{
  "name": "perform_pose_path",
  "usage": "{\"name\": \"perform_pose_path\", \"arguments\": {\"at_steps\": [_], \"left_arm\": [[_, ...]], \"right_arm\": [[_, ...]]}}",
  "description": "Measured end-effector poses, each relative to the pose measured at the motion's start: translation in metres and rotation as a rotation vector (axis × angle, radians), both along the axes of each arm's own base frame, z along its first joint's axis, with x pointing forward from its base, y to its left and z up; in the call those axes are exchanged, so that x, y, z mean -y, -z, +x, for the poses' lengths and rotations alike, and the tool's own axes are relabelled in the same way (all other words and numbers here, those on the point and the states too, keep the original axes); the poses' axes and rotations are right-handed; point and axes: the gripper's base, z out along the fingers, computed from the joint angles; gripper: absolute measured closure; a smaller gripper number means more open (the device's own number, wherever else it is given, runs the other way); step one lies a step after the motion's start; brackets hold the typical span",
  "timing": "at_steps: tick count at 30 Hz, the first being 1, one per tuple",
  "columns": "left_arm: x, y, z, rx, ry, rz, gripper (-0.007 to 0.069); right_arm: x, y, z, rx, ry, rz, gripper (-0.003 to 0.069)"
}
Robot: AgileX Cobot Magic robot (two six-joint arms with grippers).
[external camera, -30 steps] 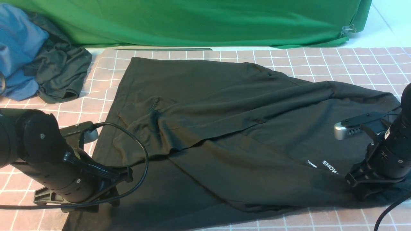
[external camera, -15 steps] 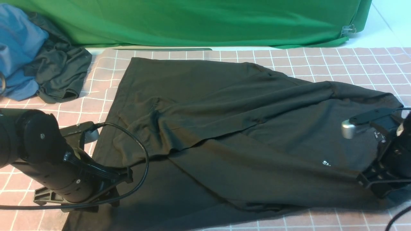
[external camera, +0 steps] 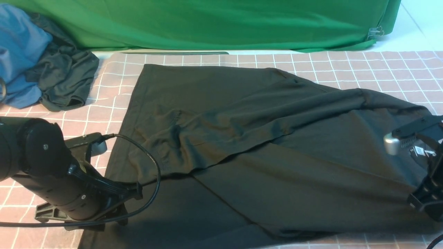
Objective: Fold a long-sleeved shirt over a pink coffee tablecloth.
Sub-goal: 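Grasp the near edge of the shirt at its hem and shoulder corners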
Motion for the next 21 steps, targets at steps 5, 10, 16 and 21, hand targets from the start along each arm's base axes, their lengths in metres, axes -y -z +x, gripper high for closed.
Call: {"name": "perform_pose_path", "arguments": {"at_steps": [5,10,16,21], "left_arm": [[-0.001,0.0,-0.001,-0.012,0.004,0.007,0.0289],[-0.002,0.001,-0.008,-0.092,0.02,0.028,0.0289],[-0.004,0.002,-0.015,-0.16,0.03,0.046,0.0289],[-0.007,0.002,-0.016,-0.172,0.048,0.087,0.0284]], "right_arm": [[0.001,0.0,0.001,0.012,-0.01,-0.008,0.0592],[0.001,0.0,0.005,0.054,-0.001,-0.008,0.0591],[0.001,0.0,0.006,0.07,0.048,-0.01,0.0432],[0.001,0.0,0.006,0.072,0.052,-0.011,0.0237]]}}
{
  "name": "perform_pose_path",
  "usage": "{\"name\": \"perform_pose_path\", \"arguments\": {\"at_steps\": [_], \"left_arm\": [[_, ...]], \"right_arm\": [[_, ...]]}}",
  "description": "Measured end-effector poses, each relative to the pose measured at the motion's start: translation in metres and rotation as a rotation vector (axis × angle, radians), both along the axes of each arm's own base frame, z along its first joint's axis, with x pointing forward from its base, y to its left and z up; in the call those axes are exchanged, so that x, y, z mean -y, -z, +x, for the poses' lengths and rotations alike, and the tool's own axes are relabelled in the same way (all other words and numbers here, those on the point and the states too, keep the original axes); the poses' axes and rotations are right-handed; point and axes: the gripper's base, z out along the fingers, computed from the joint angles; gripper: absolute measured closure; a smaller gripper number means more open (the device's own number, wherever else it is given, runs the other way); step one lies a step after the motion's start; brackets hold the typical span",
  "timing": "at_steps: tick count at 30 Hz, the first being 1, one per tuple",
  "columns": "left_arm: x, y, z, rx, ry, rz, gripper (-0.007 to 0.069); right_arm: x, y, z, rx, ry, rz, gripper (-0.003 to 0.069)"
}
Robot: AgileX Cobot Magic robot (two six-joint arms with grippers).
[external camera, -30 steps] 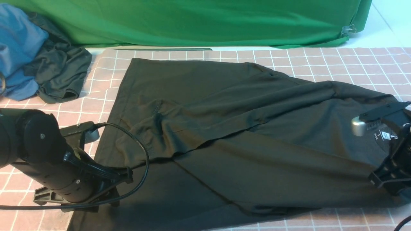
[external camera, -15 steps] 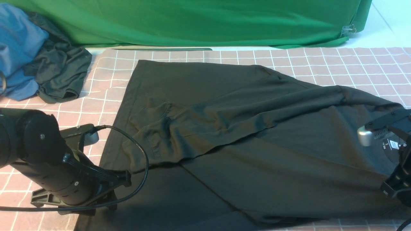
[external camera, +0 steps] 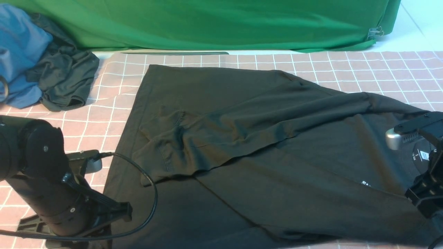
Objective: Fold a long-sleeved shirt over a pink coffee tablecloth.
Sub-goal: 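Grasp the near edge of the shirt at its hem and shoulder corners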
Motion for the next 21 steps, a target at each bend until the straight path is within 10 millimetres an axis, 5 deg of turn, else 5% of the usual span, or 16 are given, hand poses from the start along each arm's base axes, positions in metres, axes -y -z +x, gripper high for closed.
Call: {"name": "perform_pose_path", "arguments": {"at_steps": [11,21], "left_arm": [[-0.009,0.0,0.003,0.038,0.024,0.095,0.0055],[-0.006,0.014,0.008,-0.021,0.007,0.082,0.0043]], "right_arm": [[-0.001,0.0,0.001,0.008,0.022,0.011,0.0182],[-0.002,0.0,0.004,0.047,0.019,0.019,0.0182]]}}
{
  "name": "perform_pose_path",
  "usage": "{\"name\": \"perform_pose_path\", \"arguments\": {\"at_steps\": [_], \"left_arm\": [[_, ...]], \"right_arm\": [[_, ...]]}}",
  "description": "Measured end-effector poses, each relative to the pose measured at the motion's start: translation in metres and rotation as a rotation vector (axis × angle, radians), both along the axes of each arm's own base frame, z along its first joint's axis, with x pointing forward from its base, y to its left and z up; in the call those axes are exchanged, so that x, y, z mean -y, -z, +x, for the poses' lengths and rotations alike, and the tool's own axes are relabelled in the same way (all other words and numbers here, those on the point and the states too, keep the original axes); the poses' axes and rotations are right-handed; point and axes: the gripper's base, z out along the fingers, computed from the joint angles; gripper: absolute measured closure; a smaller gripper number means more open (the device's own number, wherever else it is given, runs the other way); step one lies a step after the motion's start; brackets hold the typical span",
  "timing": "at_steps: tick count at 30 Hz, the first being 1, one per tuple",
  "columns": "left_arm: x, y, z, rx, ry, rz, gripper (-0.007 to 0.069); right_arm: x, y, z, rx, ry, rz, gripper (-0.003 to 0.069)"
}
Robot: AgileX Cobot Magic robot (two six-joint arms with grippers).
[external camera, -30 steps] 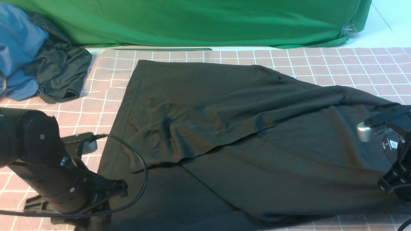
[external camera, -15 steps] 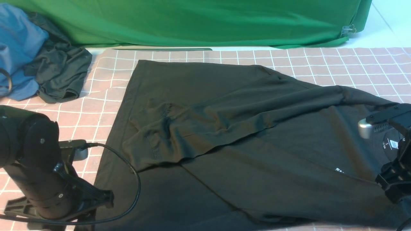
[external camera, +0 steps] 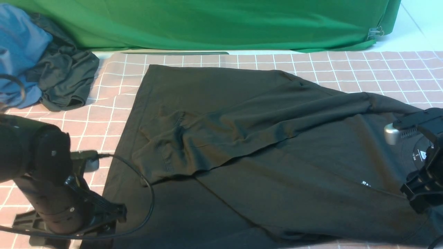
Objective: Fold a long-sleeved shirt over a pink coffee tablecloth.
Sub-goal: 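Grasp the near edge of the shirt at its hem and shoulder corners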
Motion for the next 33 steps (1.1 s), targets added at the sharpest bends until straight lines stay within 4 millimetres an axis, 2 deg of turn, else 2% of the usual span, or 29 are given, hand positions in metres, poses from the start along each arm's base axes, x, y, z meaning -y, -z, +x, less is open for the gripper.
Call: {"name": "perform_pose_path", "arguments": {"at_steps": [4,6,8,9,14,15,16,19,22,25,27,31,33], "left_arm": [[0.001,0.01,0.0,-0.067,-0.011,0.007,0.0078],[0.002,0.012,0.0,-0.079,-0.015,-0.007,0.0121],[0.004,0.014,0.001,-0.09,-0.011,-0.021,0.0195],[0.004,0.014,0.001,-0.09,-0.009,-0.024,0.0204],[0.006,0.013,0.003,-0.117,0.008,-0.033,0.053],[0.006,0.013,0.003,-0.117,0.008,-0.033,0.053],[0.005,0.01,0.003,-0.137,0.014,-0.024,0.0575],[0.004,-0.008,0.006,-0.119,0.026,-0.011,0.0588],[0.004,-0.034,0.007,-0.019,0.008,-0.026,0.0592],[0.004,-0.049,0.003,0.047,-0.012,-0.041,0.0592],[0.003,-0.054,0.0,0.065,-0.02,-0.047,0.0592],[0.003,-0.057,-0.002,0.073,-0.021,-0.049,0.0592],[0.003,-0.057,-0.001,0.078,-0.023,-0.052,0.0592]], "right_arm": [[0.0,0.0,0.001,0.006,-0.001,0.001,0.0182],[0.0,0.0,0.001,0.006,0.0,0.001,0.0182],[0.0,0.0,0.001,0.006,0.0,0.001,0.0182],[0.0,0.0,0.001,0.006,0.0,0.001,0.0182],[-0.001,0.0,-0.002,-0.021,0.007,0.008,0.0182],[-0.001,0.0,-0.002,-0.024,0.009,0.01,0.0182],[-0.002,0.0,-0.004,-0.04,0.008,0.023,0.0182],[-0.008,0.002,-0.009,-0.094,0.008,0.087,0.0181],[-0.011,0.006,-0.016,-0.136,0.014,0.128,0.0179],[-0.011,0.015,-0.024,-0.172,0.015,0.133,0.0176],[-0.012,0.02,-0.028,-0.18,0.0,0.13,0.016],[-0.021,0.032,-0.032,-0.135,-0.066,0.117,0.006],[-0.025,0.034,-0.032,-0.105,-0.102,0.104,0.0038]]}}
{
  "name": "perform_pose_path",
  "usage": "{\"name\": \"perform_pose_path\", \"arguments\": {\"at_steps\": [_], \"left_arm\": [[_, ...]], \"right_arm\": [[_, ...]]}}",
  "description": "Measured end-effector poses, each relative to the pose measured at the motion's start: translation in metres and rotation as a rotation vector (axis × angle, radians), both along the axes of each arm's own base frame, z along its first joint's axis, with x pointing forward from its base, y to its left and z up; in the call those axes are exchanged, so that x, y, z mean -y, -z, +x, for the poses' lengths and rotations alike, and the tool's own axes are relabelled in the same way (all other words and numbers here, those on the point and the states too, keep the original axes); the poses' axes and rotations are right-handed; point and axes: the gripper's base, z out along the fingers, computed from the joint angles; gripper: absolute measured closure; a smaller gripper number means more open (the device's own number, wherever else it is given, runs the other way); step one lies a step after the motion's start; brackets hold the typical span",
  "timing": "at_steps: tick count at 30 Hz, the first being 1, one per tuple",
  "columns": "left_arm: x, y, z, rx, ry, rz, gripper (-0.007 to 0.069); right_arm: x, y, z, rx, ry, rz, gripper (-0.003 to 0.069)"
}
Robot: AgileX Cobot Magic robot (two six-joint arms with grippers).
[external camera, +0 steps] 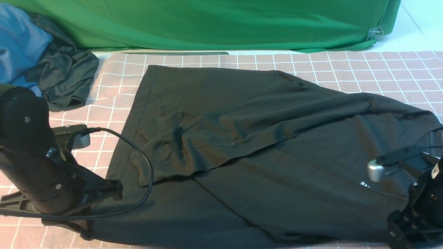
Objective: Fold a long-sleeved shirt over a pink coffee tablecloth.
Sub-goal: 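Grasp the near edge of the shirt at its hem and shoulder corners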
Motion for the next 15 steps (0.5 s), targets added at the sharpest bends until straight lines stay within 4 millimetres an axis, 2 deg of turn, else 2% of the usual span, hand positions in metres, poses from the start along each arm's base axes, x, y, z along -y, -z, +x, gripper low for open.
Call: {"name": "perform_pose_path", "arguments": {"at_steps": [5,9,12,14,15], "left_arm": [[0.0,0.0,0.002,0.018,-0.001,-0.005,0.0592],[0.001,0.0,0.002,0.022,-0.001,-0.006,0.0592],[0.001,0.0,0.003,0.033,-0.002,-0.01,0.0592],[0.002,0.0,0.004,0.041,-0.006,-0.022,0.0592],[0.002,0.0,0.004,0.041,-0.006,-0.022,0.0592]], "right_arm": [[-0.005,0.007,0.003,0.029,-0.067,-0.048,0.0036],[-0.003,0.017,0.007,0.022,-0.071,-0.096,0.0078],[-0.002,0.02,0.009,0.023,-0.071,-0.106,0.0141],[-0.002,0.02,0.01,0.034,-0.077,-0.114,0.0311],[-0.002,0.02,0.01,0.035,-0.078,-0.115,0.0329]]}}
